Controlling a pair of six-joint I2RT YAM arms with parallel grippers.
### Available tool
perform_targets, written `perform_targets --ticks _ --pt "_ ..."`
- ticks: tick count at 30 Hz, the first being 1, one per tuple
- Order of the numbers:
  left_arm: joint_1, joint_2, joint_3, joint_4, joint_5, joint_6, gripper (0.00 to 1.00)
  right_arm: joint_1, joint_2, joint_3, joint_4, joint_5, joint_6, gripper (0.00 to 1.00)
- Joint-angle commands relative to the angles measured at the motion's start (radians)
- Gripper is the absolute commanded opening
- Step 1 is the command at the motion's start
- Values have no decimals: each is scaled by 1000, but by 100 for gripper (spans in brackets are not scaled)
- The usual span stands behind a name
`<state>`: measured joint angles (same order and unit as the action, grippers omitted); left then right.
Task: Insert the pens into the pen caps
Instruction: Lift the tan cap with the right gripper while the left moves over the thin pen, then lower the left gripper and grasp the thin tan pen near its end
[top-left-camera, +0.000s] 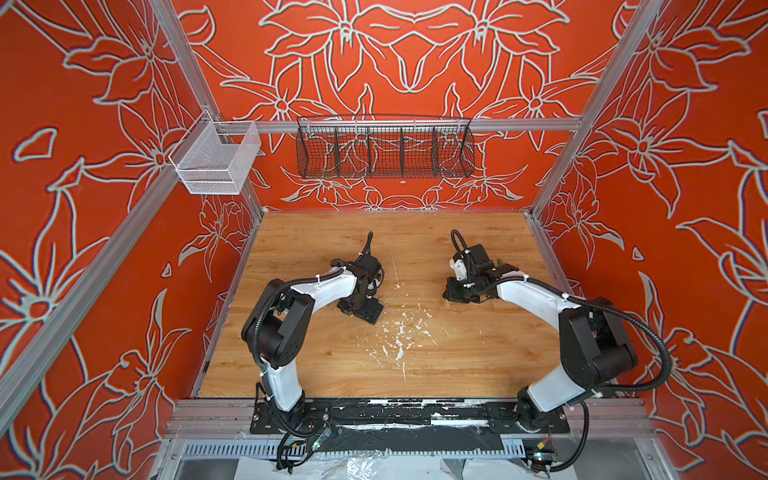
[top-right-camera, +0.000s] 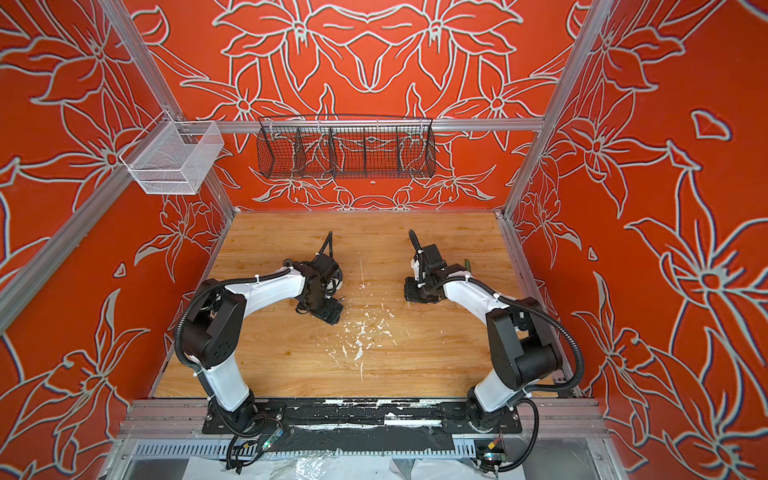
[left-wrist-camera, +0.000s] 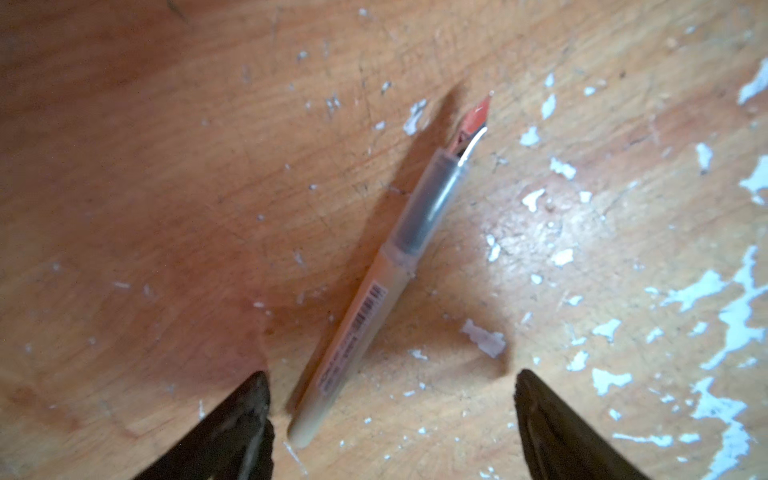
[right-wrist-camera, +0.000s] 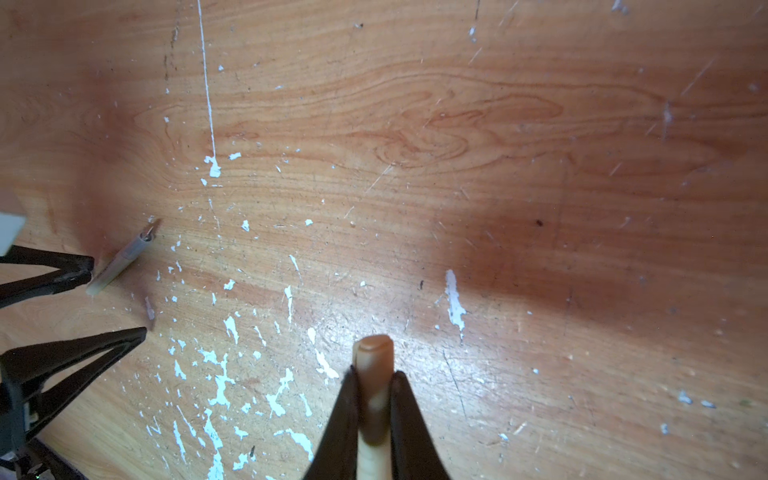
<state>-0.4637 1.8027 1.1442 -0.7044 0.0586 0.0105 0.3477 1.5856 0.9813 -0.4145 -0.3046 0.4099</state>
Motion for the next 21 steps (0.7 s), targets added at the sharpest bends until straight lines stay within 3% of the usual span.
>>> perform_targets --ticks 1,8,14,21 --pt "2 17 7 -35 46 -3 88 -4 -22 -17 18 -16 17 5" --pt "-8 -41 -13 -23 167 -64 66 -4 -12 -16 25 -26 14 5" --pt "-26 35 55 -116 25 -113 61 -4 -19 -15 29 -37 12 5" --pt "-63 74 83 -148 -52 -136 55 -4 -42 -33 31 -26 16 5"
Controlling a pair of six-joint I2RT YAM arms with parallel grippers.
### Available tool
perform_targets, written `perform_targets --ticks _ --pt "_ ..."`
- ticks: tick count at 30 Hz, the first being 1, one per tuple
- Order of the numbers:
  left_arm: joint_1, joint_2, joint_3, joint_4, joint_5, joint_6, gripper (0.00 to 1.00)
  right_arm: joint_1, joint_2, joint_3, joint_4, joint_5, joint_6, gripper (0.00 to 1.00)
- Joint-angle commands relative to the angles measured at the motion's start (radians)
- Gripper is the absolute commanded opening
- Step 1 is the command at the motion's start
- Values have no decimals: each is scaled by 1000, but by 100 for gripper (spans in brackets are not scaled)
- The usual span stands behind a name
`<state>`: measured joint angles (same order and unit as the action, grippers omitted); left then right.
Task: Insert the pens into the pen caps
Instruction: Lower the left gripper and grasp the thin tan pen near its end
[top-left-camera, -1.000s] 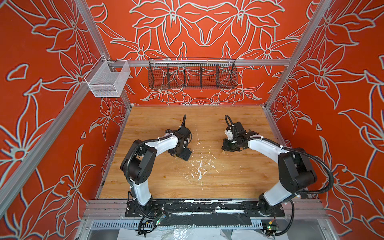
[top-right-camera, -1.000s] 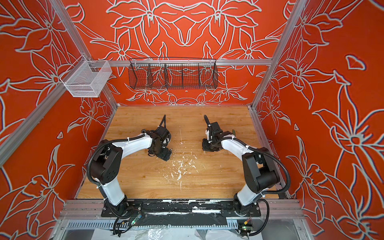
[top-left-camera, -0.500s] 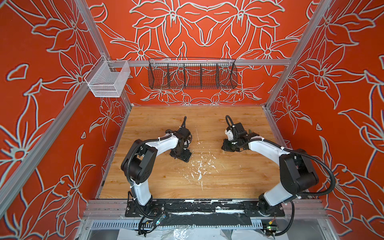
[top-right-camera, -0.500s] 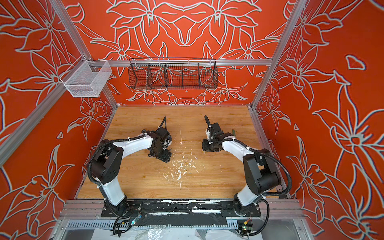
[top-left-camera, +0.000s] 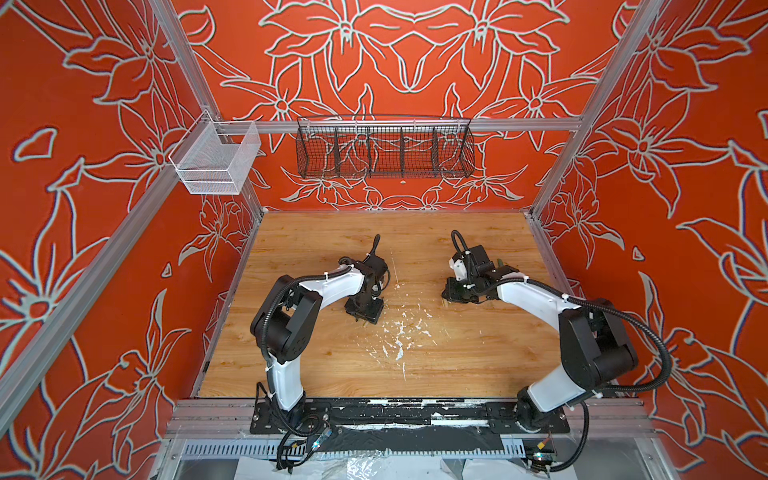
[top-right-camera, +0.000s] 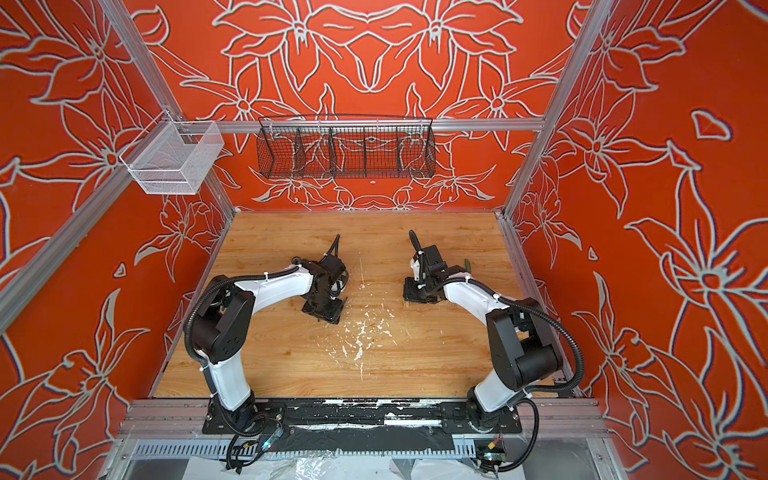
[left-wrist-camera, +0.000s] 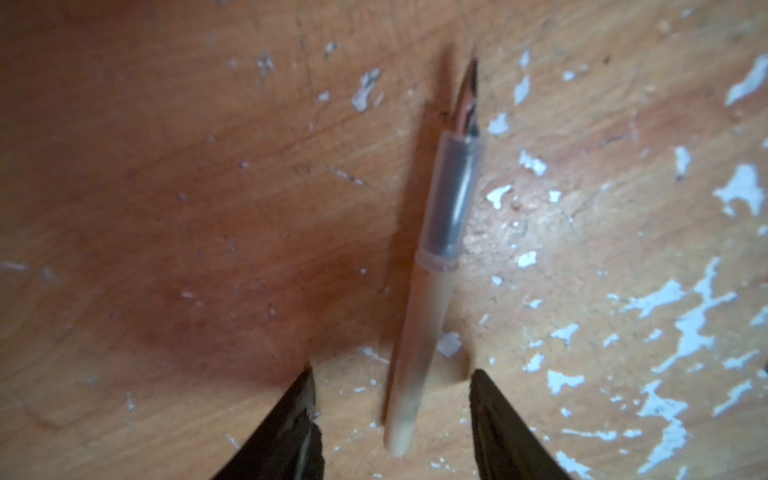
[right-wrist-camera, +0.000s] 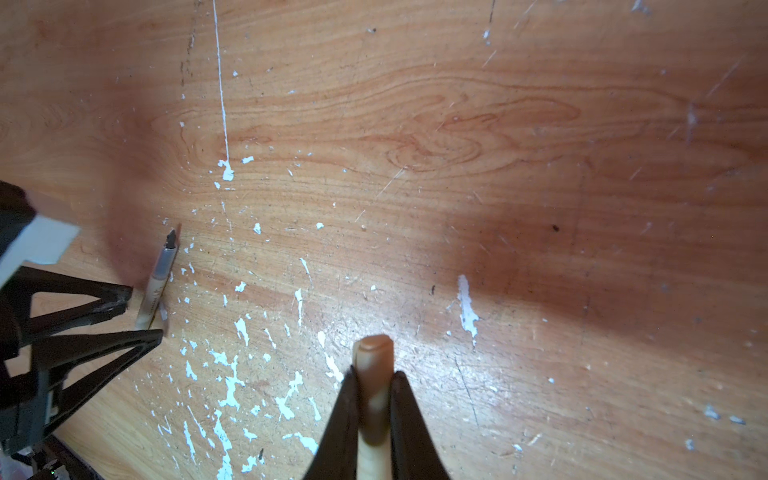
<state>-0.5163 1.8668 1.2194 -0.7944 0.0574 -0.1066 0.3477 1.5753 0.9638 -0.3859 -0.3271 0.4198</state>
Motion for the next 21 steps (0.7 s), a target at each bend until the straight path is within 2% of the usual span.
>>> perform_targets --ticks 1,4,13,21 --pt "-12 7 4 -60 -49 -21 54 -4 -36 -18 4 -4 8 5" --pt "-21 3 -10 -66 -49 -27 47 -4 -50 -20 0 2 7 5" --pt "-65 27 -12 -86 -77 -36 38 -4 -76 -19 -3 1 11 5" --pt "-66 34 22 -84 -110 -27 37 -4 -98 -34 -2 3 19 5"
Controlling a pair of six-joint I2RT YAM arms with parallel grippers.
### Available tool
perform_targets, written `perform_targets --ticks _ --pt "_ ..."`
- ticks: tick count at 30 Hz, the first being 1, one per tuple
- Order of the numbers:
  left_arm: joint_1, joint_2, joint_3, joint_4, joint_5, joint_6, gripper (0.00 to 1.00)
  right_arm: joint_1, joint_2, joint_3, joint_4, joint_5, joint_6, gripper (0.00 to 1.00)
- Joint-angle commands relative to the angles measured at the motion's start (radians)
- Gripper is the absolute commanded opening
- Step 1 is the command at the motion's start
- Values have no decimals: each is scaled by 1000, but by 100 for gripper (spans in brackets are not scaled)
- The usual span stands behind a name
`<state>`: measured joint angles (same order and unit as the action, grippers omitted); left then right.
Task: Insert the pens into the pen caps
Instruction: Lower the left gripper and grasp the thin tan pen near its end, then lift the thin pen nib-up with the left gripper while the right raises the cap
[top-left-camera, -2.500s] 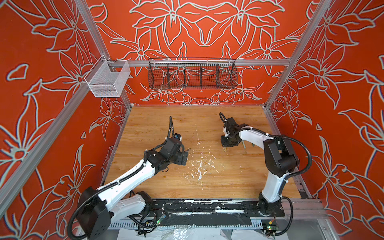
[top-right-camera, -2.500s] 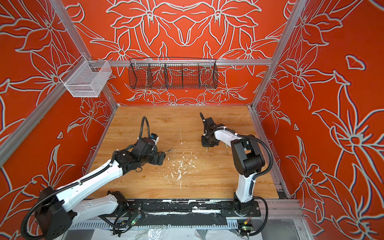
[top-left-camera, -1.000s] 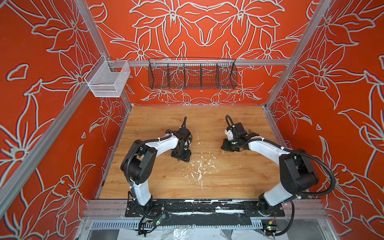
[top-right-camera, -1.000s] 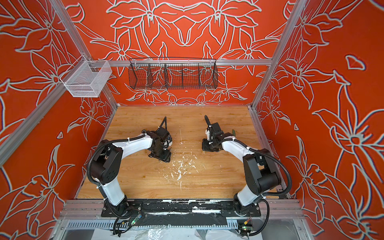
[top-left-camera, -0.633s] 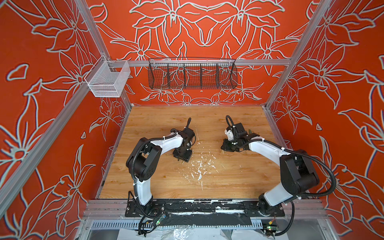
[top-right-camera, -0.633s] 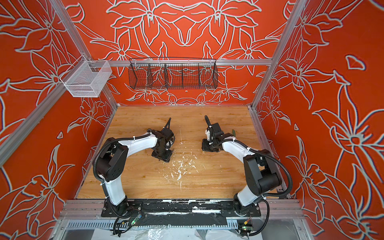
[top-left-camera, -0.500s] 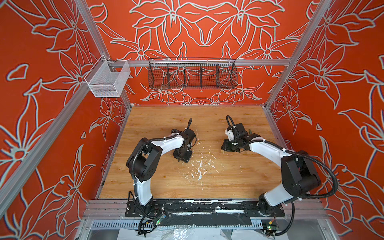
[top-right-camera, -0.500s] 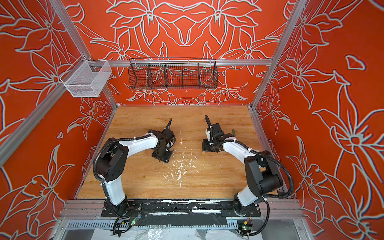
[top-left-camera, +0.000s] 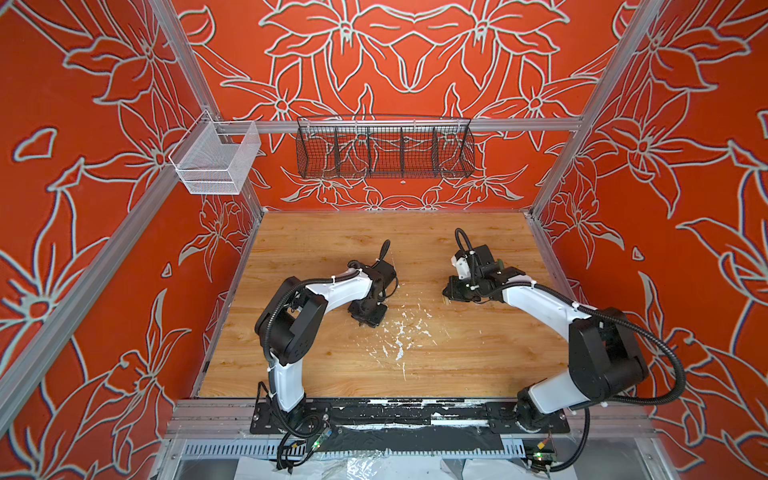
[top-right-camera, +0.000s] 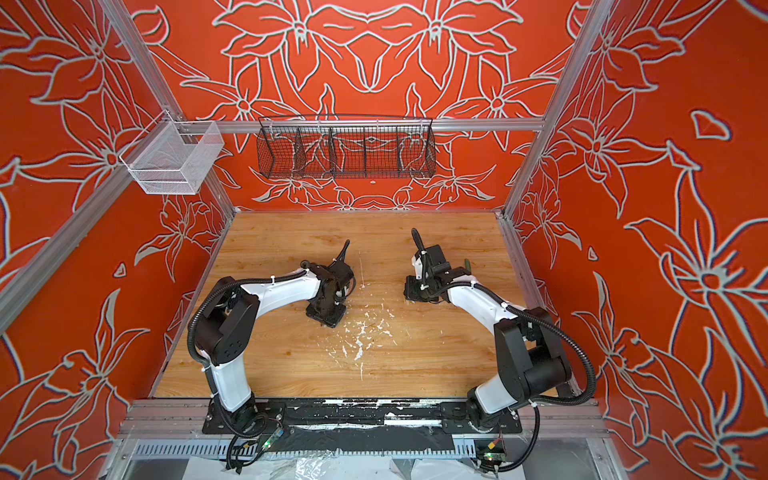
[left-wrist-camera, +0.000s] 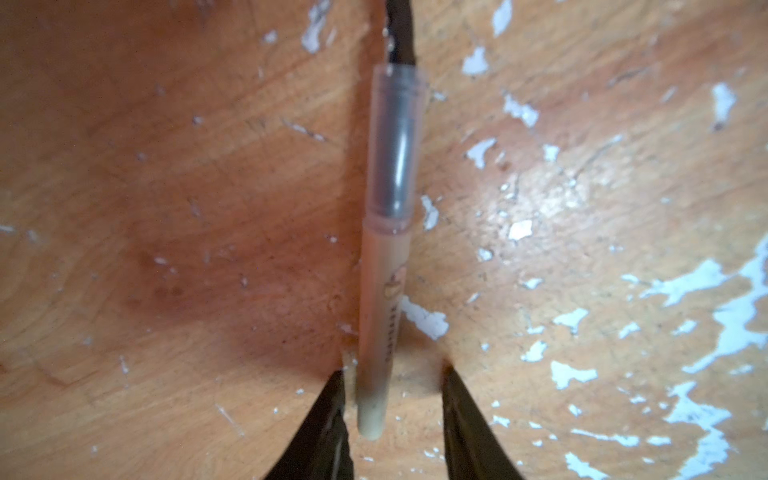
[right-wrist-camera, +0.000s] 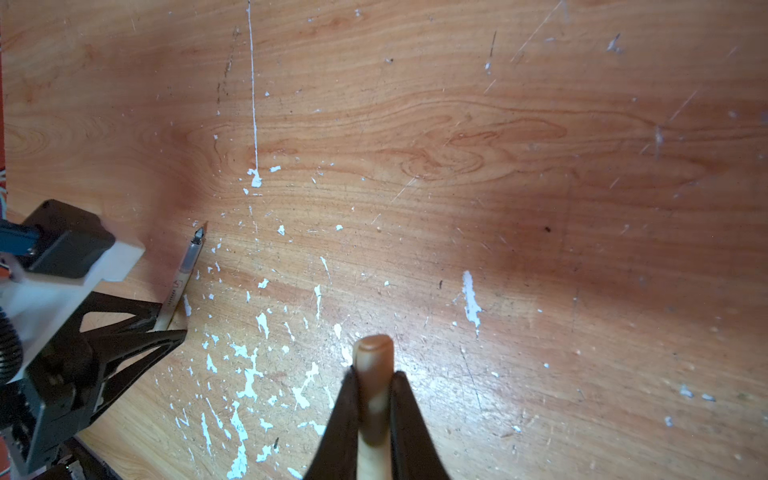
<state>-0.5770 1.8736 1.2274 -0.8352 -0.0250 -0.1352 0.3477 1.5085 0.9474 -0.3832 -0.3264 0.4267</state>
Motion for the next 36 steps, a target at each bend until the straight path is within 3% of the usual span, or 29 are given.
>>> perform_targets --ticks 1,17,27,36 --pt "-4 30 19 -42 -30 3 37 -4 -35 -20 -6 2 12 5" --pt "12 11 -16 79 -29 -20 39 -4 -74 -41 -10 21 15 5" --pt "43 -6 -35 111 41 23 22 -4 -68 -43 -2 14 24 5" --pt "44 -12 -40 114 50 23 13 -4 -73 -38 -6 20 24 5"
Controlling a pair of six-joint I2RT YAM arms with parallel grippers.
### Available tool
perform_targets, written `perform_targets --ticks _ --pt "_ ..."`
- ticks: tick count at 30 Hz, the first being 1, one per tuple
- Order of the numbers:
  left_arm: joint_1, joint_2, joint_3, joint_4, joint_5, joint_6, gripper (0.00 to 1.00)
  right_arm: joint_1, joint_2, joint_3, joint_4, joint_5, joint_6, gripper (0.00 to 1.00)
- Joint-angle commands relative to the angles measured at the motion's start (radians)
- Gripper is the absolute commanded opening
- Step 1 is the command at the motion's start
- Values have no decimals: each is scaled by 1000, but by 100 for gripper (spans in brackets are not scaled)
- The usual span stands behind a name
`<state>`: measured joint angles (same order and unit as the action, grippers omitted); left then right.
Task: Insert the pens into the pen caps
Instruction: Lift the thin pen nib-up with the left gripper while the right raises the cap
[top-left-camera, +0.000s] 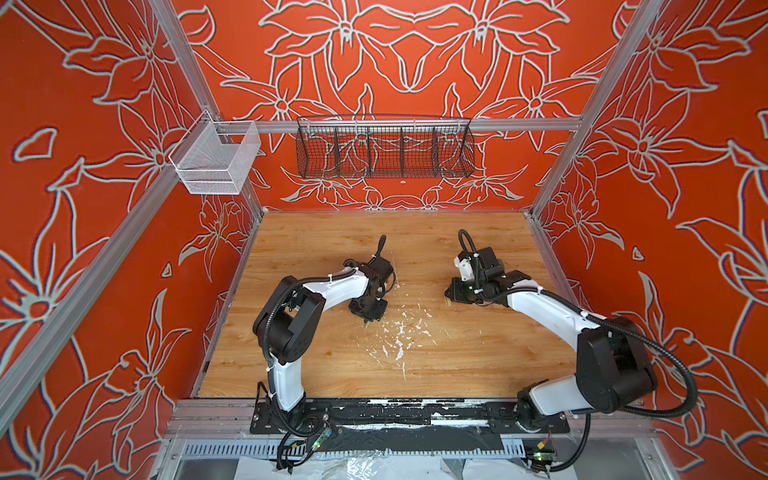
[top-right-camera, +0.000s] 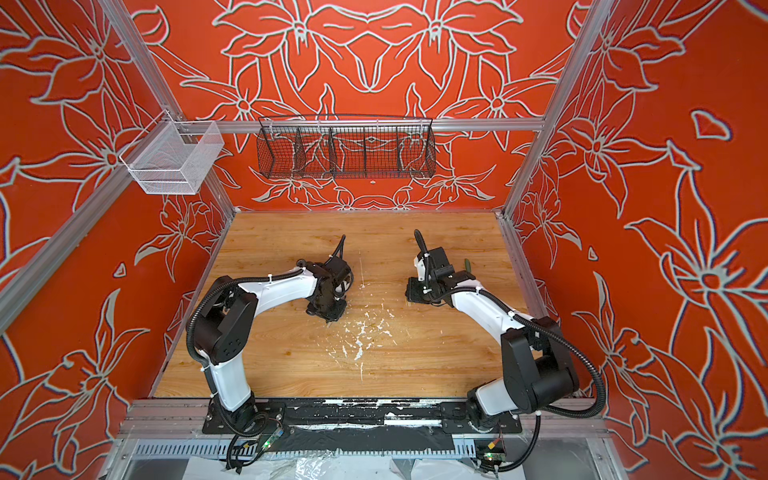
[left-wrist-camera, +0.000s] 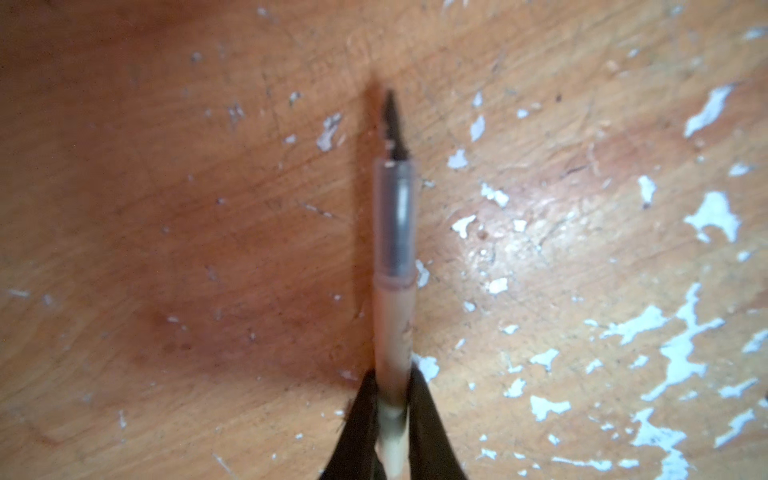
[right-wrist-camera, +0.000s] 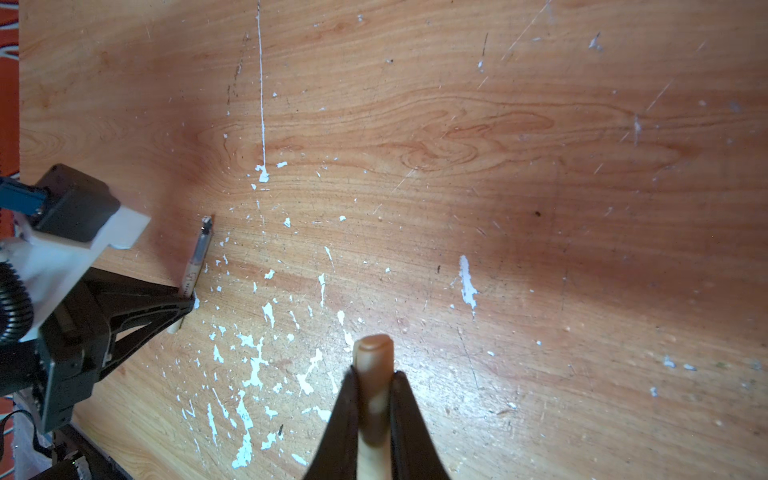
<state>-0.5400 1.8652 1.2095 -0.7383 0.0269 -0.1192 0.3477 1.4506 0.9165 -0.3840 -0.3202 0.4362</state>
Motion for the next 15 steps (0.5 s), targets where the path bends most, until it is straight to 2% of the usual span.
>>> perform_targets --ticks 1,6,9,15 --pt "6 -7 -24 19 -1 7 12 -4 -18 -8 -2 15 16 5" --pt "5 -39 -41 27 9 10 8 -4 -45 -26 39 15 34 4" --pt "5 -58 -44 31 12 13 0 -4 -56 -31 63 11 42 4" --pt "-23 -117 -17 44 27 18 0 -4 -99 -38 111 -8 47 3"
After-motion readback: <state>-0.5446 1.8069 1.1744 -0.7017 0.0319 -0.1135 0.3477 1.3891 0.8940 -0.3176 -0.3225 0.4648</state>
